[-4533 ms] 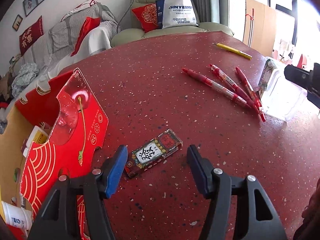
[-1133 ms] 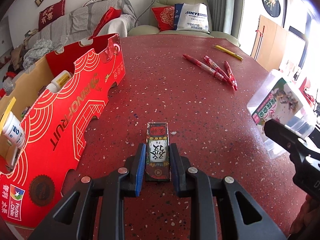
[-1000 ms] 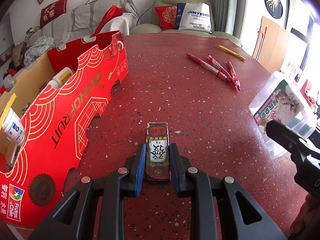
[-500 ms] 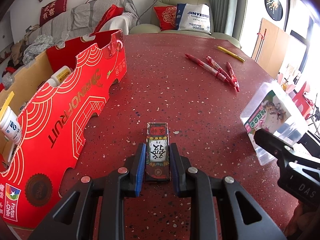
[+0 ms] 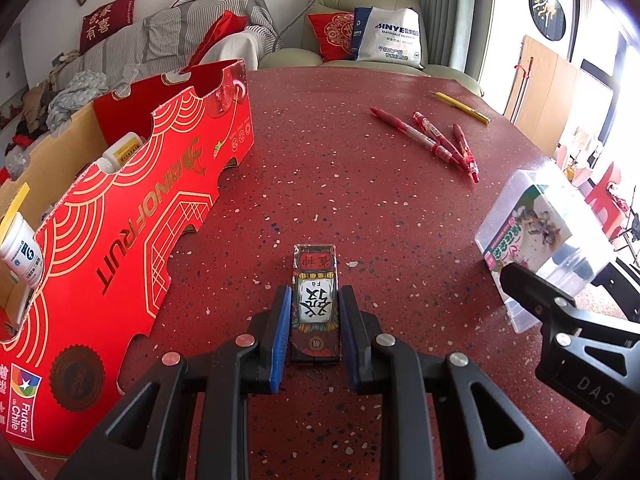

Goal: Organize rigid objects
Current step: 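Lift the snack box and clear container with both tools above the table, then carry the snack box and clear container over the cardboard box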

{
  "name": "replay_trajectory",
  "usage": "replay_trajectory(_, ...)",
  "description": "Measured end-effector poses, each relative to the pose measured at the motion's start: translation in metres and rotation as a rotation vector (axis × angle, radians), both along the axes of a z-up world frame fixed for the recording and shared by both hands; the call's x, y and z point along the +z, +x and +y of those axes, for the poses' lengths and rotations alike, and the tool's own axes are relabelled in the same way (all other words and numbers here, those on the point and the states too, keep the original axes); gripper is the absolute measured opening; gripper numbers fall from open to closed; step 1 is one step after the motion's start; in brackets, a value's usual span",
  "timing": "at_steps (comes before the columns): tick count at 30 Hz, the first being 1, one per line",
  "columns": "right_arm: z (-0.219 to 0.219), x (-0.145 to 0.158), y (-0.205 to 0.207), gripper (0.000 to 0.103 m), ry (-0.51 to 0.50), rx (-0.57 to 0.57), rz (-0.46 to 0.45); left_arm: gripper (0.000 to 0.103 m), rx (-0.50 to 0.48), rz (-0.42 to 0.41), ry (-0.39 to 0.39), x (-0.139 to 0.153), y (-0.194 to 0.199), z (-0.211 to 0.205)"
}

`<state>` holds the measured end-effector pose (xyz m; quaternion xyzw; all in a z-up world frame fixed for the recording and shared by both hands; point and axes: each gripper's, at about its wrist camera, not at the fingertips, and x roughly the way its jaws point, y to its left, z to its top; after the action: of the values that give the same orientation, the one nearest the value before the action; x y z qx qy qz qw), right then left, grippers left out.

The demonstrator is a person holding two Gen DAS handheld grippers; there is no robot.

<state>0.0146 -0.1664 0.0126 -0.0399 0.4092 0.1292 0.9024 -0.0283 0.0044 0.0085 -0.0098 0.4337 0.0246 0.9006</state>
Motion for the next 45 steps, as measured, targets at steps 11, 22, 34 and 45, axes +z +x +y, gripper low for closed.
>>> replay_trajectory(11, 0.000, -0.004, 0.004, 0.072, 0.003, 0.001, 0.029, 0.025, 0.000, 0.000, 0.004, 0.000, 0.000, 0.000)
replay_trajectory(22, 0.004, -0.002, -0.023, 0.072, 0.006, 0.040, 0.030, 0.026, -0.006, 0.016, -0.003, 0.002, -0.025, -0.004)
replay_trajectory(34, 0.011, -0.002, -0.077, 0.072, -0.017, 0.106, 0.021, 0.026, -0.037, 0.005, 0.022, 0.004, -0.073, -0.009)
replay_trajectory(45, 0.022, 0.001, -0.099, 0.072, 0.041, 0.166, 0.042, 0.026, -0.041, 0.023, 0.002, 0.008, -0.091, -0.008)
